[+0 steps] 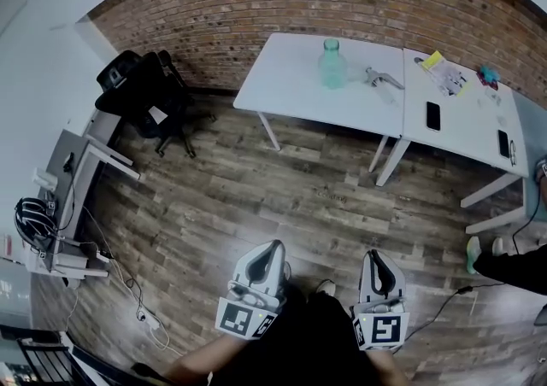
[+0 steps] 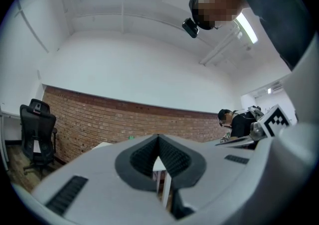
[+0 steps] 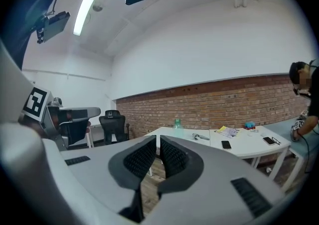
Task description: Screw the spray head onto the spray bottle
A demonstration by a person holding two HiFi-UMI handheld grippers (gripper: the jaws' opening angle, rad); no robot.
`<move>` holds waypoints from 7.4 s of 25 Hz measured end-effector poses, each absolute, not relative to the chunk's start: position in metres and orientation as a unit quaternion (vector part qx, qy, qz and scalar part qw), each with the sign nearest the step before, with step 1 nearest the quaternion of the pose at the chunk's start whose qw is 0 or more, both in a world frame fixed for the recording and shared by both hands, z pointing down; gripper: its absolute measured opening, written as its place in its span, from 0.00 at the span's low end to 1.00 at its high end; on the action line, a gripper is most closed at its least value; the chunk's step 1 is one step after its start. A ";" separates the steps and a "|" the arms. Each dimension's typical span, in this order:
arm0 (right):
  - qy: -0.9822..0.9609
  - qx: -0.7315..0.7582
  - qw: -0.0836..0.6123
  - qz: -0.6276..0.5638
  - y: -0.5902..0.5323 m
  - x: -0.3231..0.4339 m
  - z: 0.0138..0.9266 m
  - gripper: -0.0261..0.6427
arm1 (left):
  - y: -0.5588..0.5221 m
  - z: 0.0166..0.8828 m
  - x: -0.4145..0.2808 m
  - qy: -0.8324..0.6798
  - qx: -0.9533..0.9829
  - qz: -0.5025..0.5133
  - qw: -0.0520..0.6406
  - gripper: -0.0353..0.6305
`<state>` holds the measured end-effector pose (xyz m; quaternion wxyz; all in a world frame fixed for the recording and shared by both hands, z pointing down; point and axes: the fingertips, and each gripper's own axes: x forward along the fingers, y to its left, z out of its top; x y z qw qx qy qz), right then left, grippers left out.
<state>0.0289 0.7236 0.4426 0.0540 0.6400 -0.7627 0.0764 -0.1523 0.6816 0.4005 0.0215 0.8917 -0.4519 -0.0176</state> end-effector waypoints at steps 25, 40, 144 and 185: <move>-0.725 0.686 0.048 0.026 0.677 0.041 0.417 0.05 | 0.613 0.407 -0.125 -0.385 0.921 -0.040 0.034 0.06; -0.725 0.687 0.059 0.008 0.579 -0.017 0.401 0.05 | 0.516 0.416 -0.154 -0.362 0.928 -0.059 0.062 0.06; -0.727 0.680 0.032 0.089 0.380 0.206 0.434 0.05 | 0.311 0.420 0.048 -0.397 0.917 -0.026 0.038 0.06; -0.696 0.711 0.092 0.045 0.187 0.129 0.417 0.05 | 0.134 0.443 -0.002 -0.340 0.935 -0.032 0.095 0.06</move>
